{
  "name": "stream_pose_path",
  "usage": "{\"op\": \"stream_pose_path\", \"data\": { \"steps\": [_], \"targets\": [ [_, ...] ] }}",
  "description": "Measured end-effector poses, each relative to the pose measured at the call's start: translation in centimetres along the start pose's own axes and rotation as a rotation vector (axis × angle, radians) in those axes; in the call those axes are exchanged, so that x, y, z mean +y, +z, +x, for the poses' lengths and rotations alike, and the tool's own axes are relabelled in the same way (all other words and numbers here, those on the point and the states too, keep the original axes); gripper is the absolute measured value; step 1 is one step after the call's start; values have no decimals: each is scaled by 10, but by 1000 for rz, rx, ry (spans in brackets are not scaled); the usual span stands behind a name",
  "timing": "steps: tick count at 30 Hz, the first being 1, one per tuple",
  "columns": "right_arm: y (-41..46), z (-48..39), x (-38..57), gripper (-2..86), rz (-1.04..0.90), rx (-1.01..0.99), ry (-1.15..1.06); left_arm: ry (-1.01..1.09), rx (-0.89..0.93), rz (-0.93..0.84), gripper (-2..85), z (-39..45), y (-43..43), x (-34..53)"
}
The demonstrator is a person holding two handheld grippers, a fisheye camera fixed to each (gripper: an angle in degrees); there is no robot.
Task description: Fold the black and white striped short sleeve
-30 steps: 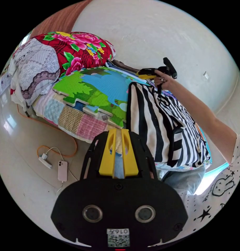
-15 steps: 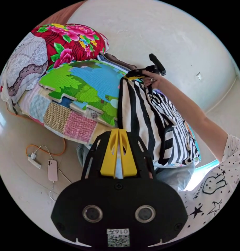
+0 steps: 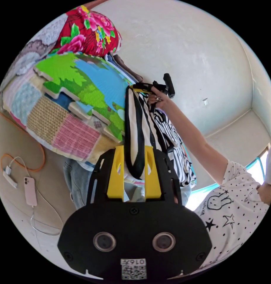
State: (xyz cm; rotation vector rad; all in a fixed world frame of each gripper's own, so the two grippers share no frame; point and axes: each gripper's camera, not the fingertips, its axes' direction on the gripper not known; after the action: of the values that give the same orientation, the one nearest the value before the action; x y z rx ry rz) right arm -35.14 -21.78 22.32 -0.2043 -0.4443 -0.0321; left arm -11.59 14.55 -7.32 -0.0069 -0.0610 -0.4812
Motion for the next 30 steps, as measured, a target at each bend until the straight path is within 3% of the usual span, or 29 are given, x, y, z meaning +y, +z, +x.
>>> {"op": "stream_pose_path", "data": {
  "steps": [9, 12, 19, 22, 26, 30],
  "targets": [
    [6, -18, -4, 17, 17, 55, -20, 90, -87, 37, 2, 28, -19, -5],
    [11, -29, -8, 14, 32, 154, -41, 116, -84, 67, -5, 34, -22, -20],
    [37, -38, -40, 14, 46, 364, -80, 87, -259, 25, -4, 34, 1, -58],
    [29, -23, -43, 21, 92, 274, -38, 87, -283, 28, 13, 40, 2, -49],
    [-9, 5, -28, 41, 197, 173, -26, 74, -459, 85, 42, 55, -8, -30],
    [-26, 35, 3, 61, 38, 123, -73, 244, -430, 70, 74, 100, 11, -27]
  ]
}}
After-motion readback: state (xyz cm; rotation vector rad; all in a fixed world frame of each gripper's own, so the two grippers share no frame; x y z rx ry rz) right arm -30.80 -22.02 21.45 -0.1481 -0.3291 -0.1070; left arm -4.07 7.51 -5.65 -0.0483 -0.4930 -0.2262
